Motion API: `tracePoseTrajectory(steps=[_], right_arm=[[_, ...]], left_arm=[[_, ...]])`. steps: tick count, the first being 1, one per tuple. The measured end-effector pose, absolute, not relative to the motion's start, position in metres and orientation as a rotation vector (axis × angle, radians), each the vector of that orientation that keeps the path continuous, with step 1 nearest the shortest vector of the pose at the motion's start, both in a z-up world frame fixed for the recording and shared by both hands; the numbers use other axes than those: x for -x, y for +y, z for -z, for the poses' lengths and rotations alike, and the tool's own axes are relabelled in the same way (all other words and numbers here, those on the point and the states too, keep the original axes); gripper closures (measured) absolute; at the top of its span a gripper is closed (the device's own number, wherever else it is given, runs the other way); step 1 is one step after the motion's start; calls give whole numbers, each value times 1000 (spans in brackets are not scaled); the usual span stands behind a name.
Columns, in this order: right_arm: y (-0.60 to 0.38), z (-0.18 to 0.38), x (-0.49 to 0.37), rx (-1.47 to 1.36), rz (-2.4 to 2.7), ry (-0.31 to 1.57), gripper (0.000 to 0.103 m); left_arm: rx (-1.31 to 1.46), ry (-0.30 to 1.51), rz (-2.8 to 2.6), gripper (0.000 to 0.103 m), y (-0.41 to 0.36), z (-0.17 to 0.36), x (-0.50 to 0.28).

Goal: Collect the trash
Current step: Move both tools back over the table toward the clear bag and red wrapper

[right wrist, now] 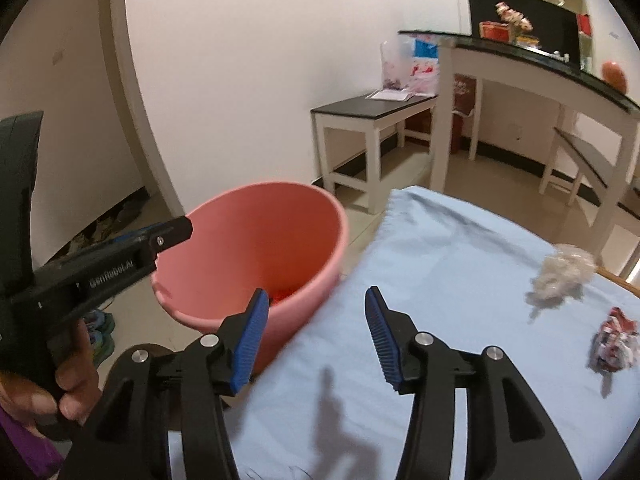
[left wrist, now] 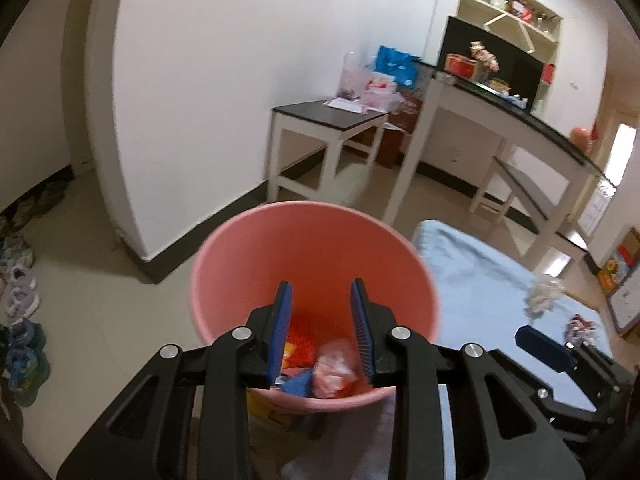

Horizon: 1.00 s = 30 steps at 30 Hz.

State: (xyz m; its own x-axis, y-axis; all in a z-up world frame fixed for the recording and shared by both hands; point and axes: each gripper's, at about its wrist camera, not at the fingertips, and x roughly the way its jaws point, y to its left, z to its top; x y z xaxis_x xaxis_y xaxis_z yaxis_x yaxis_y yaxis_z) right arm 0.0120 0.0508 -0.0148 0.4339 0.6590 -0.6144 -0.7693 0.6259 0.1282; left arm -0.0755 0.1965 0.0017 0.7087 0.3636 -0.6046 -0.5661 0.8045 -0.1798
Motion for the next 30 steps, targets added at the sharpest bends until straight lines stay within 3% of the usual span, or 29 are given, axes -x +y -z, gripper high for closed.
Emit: tracePoseTrajectory(steps=[17,30], right_arm=[[-88,25,-33,93,-594,648,52],[-140,34,-57,26,-498,629,52]], left_arm=[[236,704,-267,73,76,18,9],[118,740,-200,73,27,38,-19]])
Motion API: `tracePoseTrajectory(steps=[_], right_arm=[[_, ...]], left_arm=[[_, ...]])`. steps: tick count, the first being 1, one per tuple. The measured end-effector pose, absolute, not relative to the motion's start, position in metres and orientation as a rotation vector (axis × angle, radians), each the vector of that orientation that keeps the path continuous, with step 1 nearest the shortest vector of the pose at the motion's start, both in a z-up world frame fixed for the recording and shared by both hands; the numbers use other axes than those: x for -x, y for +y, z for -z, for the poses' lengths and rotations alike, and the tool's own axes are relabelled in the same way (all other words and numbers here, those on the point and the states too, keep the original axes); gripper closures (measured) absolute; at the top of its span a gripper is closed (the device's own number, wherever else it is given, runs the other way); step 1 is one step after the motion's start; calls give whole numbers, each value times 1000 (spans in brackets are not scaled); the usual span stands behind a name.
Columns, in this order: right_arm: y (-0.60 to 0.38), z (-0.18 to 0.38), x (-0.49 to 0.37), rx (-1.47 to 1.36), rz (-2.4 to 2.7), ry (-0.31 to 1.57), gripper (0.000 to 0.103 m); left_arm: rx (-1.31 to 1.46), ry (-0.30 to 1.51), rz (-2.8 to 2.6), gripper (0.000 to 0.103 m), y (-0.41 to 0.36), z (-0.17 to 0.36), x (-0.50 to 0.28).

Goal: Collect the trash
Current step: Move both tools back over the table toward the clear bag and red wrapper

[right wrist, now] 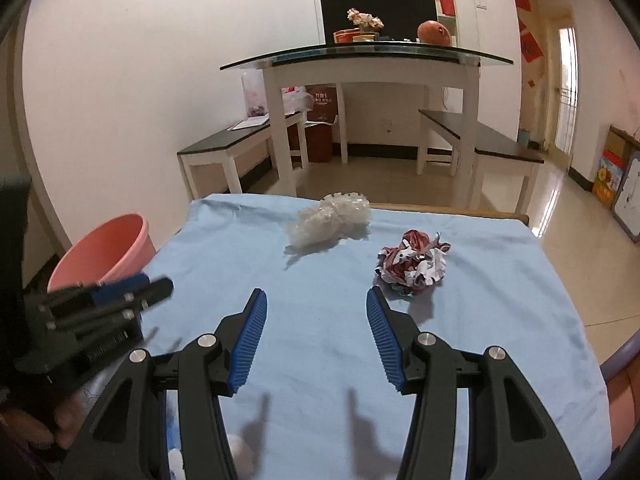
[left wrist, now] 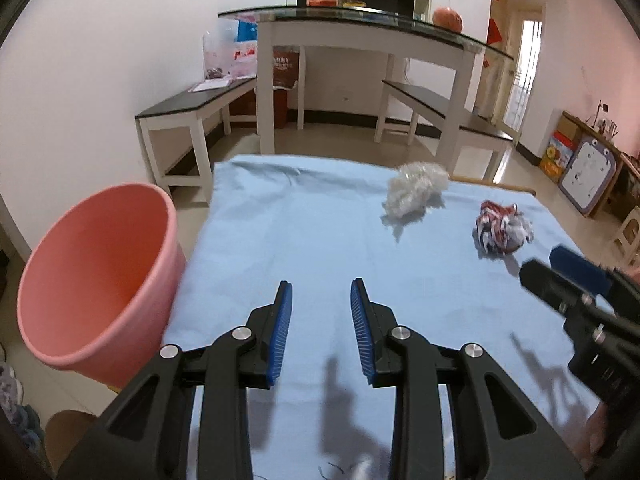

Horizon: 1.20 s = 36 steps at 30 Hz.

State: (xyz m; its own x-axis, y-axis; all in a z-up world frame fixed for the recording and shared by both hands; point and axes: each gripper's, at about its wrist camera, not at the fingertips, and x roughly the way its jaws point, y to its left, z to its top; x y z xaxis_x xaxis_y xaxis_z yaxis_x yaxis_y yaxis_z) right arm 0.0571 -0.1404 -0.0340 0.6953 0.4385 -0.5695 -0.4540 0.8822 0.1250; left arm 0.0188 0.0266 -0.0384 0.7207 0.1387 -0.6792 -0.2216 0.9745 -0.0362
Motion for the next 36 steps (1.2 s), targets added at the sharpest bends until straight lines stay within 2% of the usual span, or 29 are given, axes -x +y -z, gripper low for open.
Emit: tracePoseTrajectory(steps=[12,14,16,36], right_arm=[[-140,36,-67,24,-533,645,52],[-139,36,-66,25,-535,643,49],[-137,36,-64,39,-532,644,41],[-137,37,-64,41,-547,646,34]], left_arm=[[64,716,-180,73,8,38,-27],[55,732,-175,73,7,41,-29],[58,737,-178,73,7,41,-29],[101,820,-308,73,21,54,-37]])
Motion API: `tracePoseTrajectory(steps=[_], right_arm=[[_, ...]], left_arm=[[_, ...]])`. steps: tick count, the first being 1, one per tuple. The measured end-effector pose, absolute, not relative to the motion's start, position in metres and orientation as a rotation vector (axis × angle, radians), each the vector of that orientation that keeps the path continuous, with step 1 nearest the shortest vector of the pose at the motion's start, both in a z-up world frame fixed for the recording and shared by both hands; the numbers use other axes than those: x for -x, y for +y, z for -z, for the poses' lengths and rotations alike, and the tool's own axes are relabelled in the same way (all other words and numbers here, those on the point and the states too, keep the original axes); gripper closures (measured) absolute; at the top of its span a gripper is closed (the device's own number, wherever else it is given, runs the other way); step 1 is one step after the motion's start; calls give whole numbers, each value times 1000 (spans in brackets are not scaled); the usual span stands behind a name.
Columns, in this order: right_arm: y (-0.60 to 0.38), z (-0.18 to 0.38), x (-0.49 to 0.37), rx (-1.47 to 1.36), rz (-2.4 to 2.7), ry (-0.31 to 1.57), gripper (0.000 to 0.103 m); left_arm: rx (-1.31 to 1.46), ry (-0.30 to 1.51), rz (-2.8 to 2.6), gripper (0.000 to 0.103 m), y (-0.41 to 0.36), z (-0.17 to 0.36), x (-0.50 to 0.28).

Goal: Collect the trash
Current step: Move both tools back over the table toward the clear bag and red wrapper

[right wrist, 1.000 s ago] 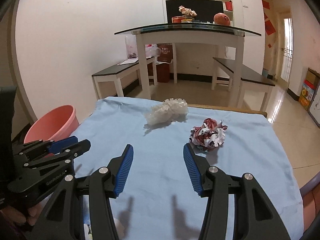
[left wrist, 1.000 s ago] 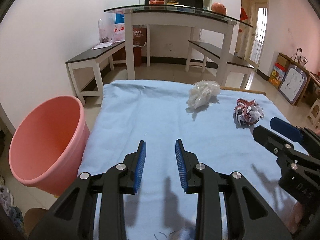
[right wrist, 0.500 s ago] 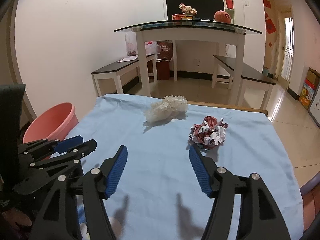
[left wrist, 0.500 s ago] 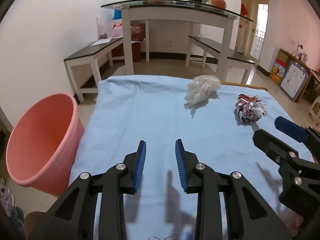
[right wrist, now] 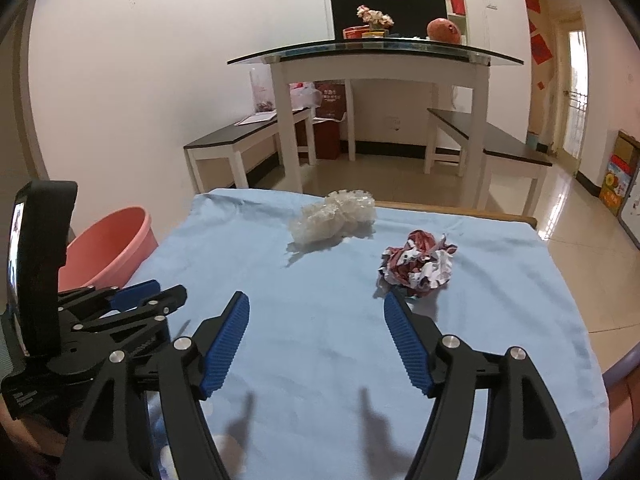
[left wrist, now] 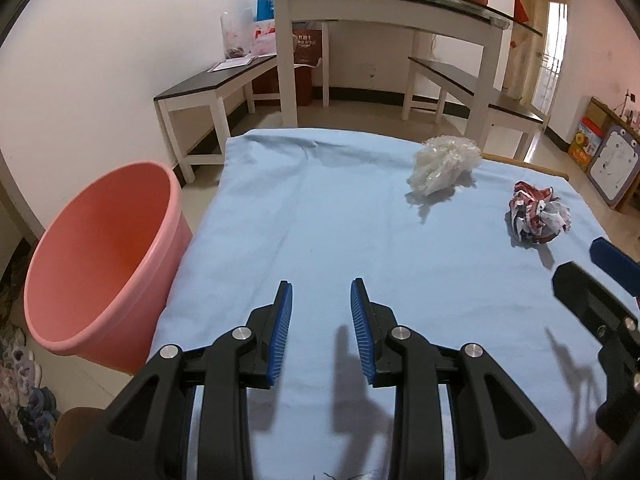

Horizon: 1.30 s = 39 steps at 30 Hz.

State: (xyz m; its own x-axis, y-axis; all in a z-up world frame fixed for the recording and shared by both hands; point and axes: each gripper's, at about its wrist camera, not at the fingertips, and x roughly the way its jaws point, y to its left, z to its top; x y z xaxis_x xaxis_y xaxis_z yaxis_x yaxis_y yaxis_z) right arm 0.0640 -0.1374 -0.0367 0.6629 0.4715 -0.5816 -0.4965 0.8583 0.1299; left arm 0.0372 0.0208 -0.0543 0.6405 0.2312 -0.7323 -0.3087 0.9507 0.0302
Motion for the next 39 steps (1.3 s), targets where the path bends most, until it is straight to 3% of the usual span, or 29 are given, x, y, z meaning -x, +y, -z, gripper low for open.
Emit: tracePoseTrajectory(steps=[28,31,39], right_arm=[[-144,28,-47,11,-527,603,34],[-145,28,-47,7,-506,621,28],[-148,32,-51,-10,-483,653,27]], left_arm=[[121,764,-278,73,21,48,-28],[121,770,-271,73,21,48,-29],[108,790,-240,73,18,50,-34]])
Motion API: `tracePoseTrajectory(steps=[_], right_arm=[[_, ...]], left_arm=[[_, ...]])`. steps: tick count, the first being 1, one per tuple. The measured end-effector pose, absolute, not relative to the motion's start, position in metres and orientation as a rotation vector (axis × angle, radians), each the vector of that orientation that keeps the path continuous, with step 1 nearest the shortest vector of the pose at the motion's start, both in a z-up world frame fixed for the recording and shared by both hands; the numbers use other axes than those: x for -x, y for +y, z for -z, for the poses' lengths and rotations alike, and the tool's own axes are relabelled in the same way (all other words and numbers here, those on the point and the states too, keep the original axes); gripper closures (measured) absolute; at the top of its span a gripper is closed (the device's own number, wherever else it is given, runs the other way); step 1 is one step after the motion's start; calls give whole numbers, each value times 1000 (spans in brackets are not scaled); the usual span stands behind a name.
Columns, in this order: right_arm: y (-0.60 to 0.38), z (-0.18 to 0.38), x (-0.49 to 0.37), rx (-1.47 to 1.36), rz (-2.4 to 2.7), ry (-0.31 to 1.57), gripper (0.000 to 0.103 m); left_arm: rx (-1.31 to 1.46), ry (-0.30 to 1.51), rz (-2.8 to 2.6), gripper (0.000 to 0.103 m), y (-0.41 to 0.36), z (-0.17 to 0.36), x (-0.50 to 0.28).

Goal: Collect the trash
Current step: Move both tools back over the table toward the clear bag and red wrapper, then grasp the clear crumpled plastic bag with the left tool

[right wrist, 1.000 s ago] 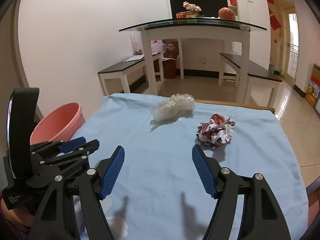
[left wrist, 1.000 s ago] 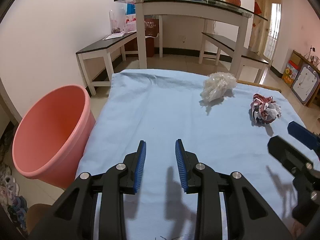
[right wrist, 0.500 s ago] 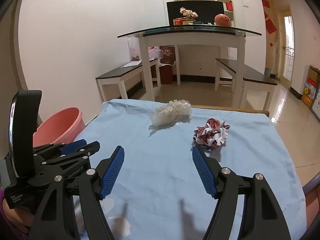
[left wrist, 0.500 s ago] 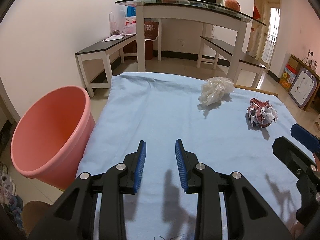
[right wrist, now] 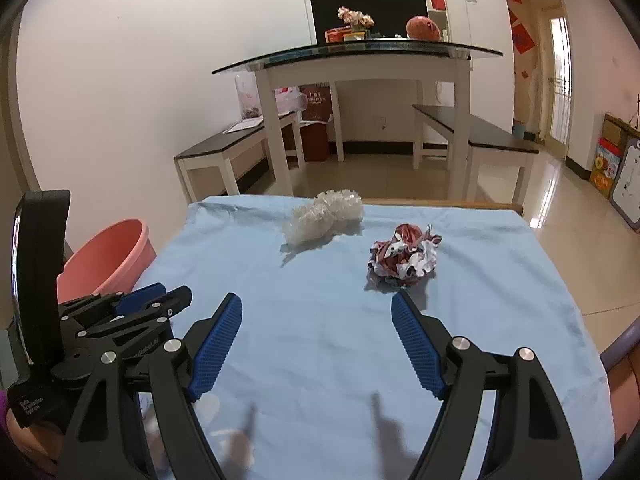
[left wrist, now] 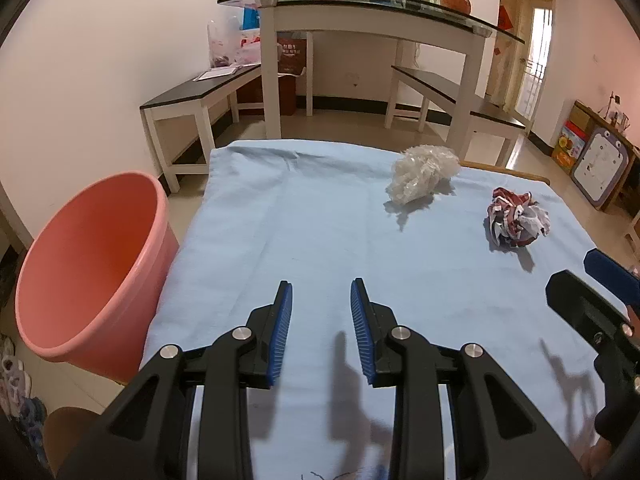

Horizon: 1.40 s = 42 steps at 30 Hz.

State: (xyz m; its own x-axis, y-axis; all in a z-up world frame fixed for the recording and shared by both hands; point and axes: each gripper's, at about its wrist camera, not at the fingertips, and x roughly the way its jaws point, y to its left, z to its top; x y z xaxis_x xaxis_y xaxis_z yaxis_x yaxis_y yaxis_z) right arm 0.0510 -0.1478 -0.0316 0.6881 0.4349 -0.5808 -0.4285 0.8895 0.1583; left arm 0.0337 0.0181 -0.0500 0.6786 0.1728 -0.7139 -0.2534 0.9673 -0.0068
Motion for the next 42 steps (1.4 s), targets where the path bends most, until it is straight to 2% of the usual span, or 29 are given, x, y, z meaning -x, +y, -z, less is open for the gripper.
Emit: tracePoseTrajectory(steps=[13,20,28,42], right_arm=[[-178,35,-72,-119,-496,704,27],[-207,31,-96,-180,-436,698,20],[-218,34,-130,-236,-393,731,15],[-209,53,-174,-291,-374,800,15]], left_arm=[[63,779,-96,73,3,34,-48],[102,806,-31,73,-2,35,-71],[55,817,10,73,-11,29,-110],[59,898,22,72,-4,51,-177]])
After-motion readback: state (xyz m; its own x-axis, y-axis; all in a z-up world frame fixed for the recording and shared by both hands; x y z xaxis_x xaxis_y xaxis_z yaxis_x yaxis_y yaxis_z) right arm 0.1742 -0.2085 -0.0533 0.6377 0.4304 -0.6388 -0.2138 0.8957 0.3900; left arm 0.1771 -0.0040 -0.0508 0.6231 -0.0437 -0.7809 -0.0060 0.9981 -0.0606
